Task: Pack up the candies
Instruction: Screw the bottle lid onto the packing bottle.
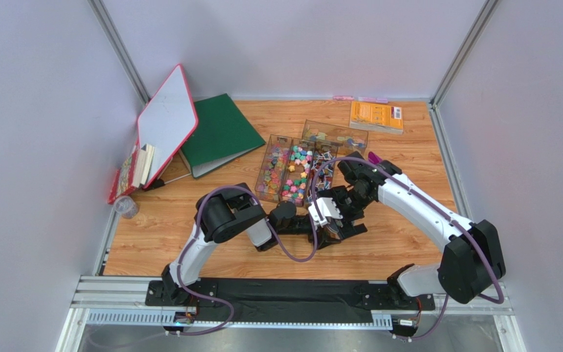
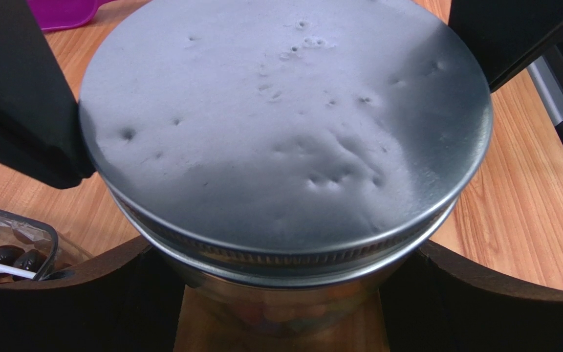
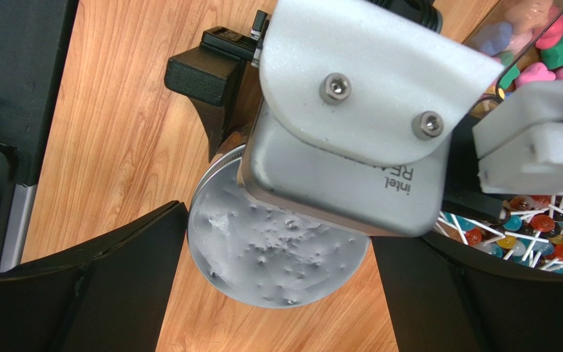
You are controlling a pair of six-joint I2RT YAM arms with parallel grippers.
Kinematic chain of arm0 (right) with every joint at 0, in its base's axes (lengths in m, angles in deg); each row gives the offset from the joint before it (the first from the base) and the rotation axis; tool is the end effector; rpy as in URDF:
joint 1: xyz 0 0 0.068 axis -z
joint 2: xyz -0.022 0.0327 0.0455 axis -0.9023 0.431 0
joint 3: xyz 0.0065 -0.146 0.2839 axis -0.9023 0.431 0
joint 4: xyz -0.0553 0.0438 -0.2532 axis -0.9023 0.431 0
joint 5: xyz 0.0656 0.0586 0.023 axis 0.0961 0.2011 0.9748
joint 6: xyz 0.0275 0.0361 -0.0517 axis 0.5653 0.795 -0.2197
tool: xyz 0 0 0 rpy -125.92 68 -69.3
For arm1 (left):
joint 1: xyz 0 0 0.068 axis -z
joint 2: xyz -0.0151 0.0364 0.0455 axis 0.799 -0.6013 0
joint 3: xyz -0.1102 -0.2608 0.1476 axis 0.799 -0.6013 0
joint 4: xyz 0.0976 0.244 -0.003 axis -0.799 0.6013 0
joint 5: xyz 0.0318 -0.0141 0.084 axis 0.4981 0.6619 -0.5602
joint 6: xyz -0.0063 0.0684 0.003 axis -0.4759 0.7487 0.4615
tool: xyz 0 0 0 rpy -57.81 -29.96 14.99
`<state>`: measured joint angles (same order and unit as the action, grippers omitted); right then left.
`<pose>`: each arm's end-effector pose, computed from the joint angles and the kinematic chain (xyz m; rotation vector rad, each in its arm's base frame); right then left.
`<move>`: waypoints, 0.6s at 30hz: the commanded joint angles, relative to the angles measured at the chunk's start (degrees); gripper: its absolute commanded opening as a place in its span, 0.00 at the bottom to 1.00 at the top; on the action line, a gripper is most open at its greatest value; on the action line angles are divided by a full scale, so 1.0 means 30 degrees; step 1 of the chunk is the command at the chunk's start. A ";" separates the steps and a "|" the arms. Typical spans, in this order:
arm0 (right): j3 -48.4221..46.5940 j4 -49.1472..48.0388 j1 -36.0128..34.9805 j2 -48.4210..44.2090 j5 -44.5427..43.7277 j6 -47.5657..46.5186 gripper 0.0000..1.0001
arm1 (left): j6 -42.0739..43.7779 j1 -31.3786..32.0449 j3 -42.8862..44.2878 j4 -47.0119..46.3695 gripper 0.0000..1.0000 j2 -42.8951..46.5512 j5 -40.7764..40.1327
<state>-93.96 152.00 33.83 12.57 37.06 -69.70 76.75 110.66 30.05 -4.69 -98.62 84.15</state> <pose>0.1785 0.1355 0.2737 -2.3762 1.4319 0.5274 0.2023 -0.3677 0.1088 1.2379 1.3405 -1.1036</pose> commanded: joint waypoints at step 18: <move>0.1925 -0.0129 -0.0335 -0.0091 -0.1288 0.8147 0.50 | 0.1613 -0.0019 -0.0849 0.4573 0.00 -0.1217 -0.0664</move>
<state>-93.24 148.19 33.70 12.83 35.16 -56.98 75.87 110.66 30.05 -4.25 -98.62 83.94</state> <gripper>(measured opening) 0.796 0.852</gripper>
